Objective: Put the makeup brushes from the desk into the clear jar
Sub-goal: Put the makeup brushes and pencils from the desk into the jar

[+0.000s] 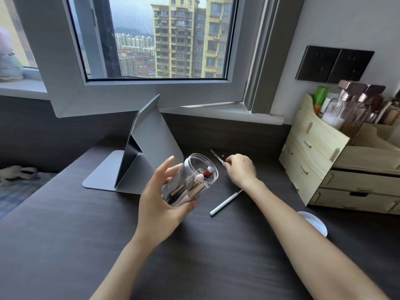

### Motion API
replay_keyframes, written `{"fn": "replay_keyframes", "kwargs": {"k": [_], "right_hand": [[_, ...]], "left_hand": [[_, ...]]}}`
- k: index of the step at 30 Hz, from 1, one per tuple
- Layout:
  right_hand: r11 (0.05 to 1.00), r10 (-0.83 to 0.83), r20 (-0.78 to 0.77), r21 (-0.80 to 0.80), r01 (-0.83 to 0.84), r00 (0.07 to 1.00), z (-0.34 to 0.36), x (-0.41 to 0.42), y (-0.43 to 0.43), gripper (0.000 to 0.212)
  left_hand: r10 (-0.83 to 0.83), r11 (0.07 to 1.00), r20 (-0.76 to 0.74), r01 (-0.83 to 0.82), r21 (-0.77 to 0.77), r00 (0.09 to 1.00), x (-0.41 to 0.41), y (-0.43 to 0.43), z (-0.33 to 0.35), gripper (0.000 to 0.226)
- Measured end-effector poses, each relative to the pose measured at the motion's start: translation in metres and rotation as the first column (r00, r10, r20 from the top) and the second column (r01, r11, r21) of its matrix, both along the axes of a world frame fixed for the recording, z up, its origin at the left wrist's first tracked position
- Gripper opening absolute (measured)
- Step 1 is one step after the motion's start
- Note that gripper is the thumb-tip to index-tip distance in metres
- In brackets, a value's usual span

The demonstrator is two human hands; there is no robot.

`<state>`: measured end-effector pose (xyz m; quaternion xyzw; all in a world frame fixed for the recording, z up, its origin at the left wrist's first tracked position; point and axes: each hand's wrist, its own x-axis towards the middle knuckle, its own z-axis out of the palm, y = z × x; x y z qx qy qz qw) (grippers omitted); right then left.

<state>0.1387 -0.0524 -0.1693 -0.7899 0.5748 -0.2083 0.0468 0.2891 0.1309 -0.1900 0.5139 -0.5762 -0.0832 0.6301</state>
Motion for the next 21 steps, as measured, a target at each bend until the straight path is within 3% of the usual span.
{"fn": "replay_keyframes", "kwargs": {"k": [6,9,12,14,16,17,19,21], "right_hand": [[0.999,-0.044,-0.322,-0.015,0.042,0.946,-0.017,0.023,-0.028,0.036],[0.997,-0.081,-0.329,-0.033,0.074,0.941,-0.021,0.027,-0.028,0.03],[0.989,-0.107,-0.122,0.084,0.118,0.987,-0.015,0.025,-0.019,0.021],[0.977,-0.072,0.21,0.209,0.027,0.975,-0.003,0.018,-0.01,0.028],[0.951,-0.014,0.541,0.268,-0.157,0.841,0.012,0.004,0.012,0.019],[0.939,0.024,0.63,0.251,-0.233,0.776,0.02,-0.005,0.026,0.013],[0.922,0.14,0.694,0.168,-0.348,0.706,0.04,-0.028,0.055,0.013],[0.916,0.267,0.667,0.05,-0.399,0.695,0.06,-0.054,0.082,0.019]], "left_hand": [[0.028,0.999,-0.024,-0.027,0.028,0.999,0.003,0.0,0.0,0.094],[0.042,0.999,-0.019,-0.042,0.027,0.999,0.005,0.0,0.0,0.099],[0.047,0.998,-0.027,-0.046,0.039,0.999,0.004,0.0,0.0,0.1],[0.042,0.998,-0.028,-0.041,0.039,0.999,0.005,0.001,-0.001,0.1],[0.035,0.999,-0.034,-0.034,0.037,0.999,0.005,0.001,0.0,0.099],[0.032,0.999,-0.038,-0.03,0.035,0.999,0.005,0.001,0.0,0.099],[0.025,0.999,-0.04,-0.023,0.037,0.999,0.003,0.002,0.001,0.096],[0.02,0.999,-0.031,-0.019,0.039,0.999,0.002,0.003,0.002,0.096]]}}
